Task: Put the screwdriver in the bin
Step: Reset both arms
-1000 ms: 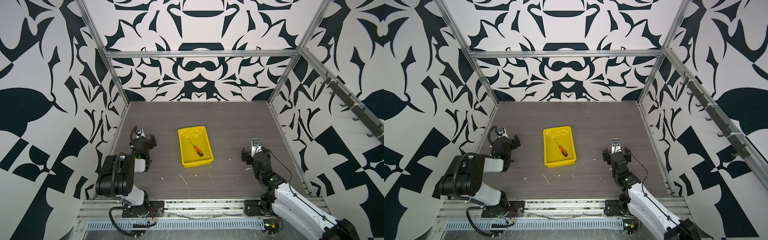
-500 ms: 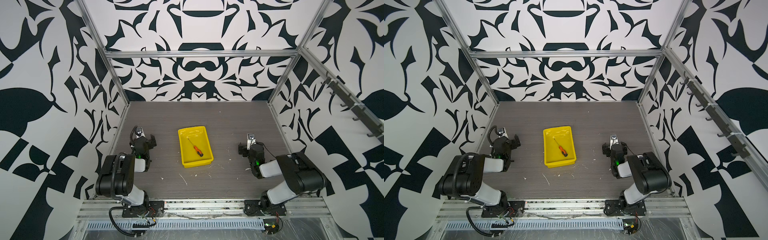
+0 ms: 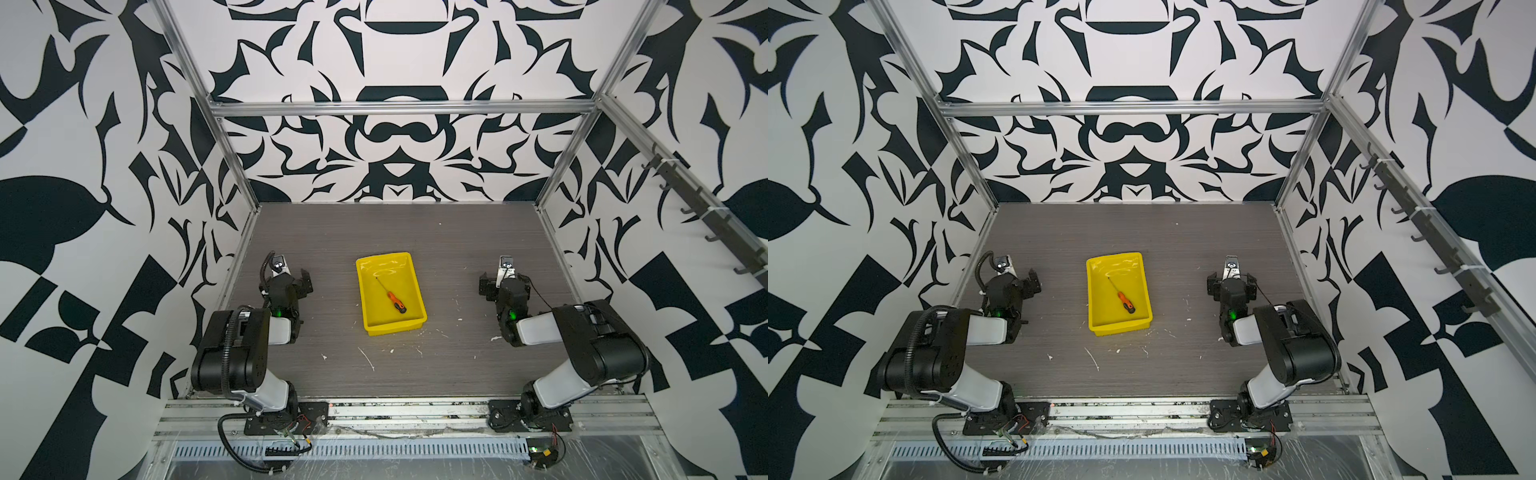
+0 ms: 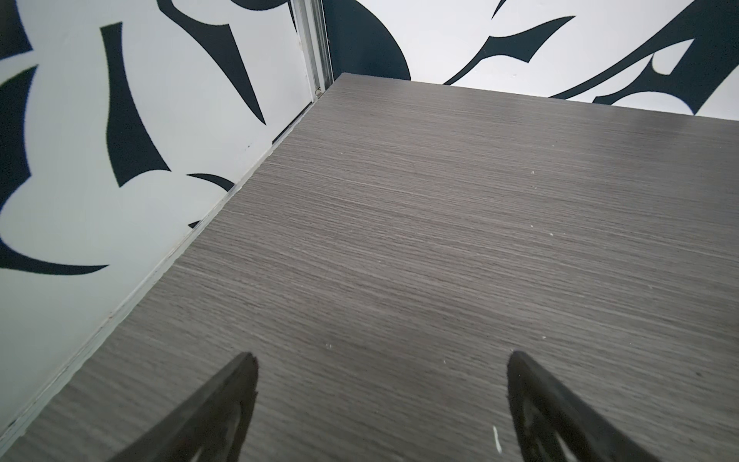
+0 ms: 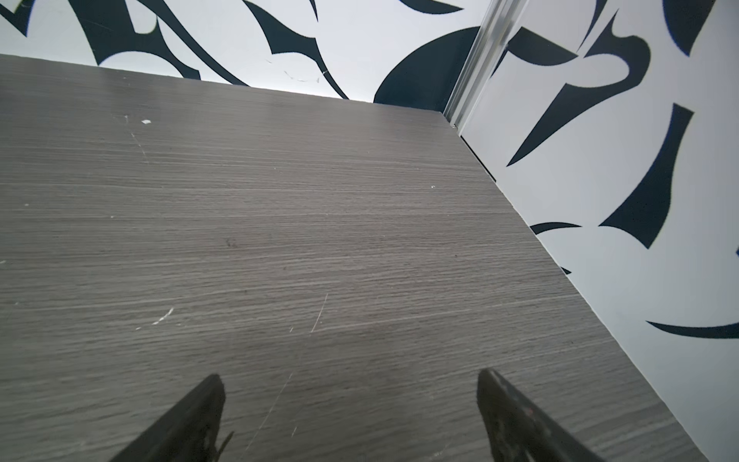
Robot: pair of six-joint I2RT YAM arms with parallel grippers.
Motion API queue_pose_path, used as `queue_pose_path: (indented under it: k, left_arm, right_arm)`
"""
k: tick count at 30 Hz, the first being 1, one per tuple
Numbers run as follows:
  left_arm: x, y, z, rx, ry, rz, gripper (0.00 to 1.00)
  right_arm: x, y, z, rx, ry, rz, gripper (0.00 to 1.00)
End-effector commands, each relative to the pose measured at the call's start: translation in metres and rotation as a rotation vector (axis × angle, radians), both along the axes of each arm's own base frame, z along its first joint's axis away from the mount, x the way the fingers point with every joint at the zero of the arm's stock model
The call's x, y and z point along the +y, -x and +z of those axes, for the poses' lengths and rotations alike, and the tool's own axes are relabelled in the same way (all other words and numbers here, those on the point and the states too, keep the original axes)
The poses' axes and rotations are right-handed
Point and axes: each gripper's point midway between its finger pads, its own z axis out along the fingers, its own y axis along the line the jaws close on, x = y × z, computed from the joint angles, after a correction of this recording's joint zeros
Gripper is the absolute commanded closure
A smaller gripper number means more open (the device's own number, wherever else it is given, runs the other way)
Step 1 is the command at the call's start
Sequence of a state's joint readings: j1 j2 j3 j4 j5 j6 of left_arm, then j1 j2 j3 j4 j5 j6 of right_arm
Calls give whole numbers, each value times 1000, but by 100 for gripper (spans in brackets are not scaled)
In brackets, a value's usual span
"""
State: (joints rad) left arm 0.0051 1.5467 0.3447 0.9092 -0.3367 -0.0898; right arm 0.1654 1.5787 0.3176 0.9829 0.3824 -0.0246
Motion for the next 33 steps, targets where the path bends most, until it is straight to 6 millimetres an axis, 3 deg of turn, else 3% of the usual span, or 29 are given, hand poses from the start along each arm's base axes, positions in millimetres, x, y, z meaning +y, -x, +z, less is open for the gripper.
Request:
queue_pose_path:
  k: [1, 22, 25, 27, 29, 31, 33]
  left_arm:
    - [0, -7, 10, -41, 10, 9, 1]
    - [0, -7, 9, -40, 11, 8, 1]
    - [0, -7, 10, -42, 11, 8, 1]
    - [0, -7, 9, -41, 11, 8, 1]
    - [0, -7, 10, -42, 11, 8, 1]
    - [0, -7, 10, -42, 11, 8, 1]
    - [0, -7, 10, -41, 11, 8, 1]
  right_arm:
    - [-3, -5, 10, -34, -17, -27, 0]
    - [-6, -6, 8, -22, -56, -9, 0]
    - [13, 21, 12, -124, -67, 133, 0]
    - [4, 28, 22, -205, -74, 87, 0]
    - [4, 14, 21, -161, -92, 91, 0]
    - [18, -6, 6, -12, -91, 163, 0]
    - [14, -10, 4, 10, -107, 146, 0]
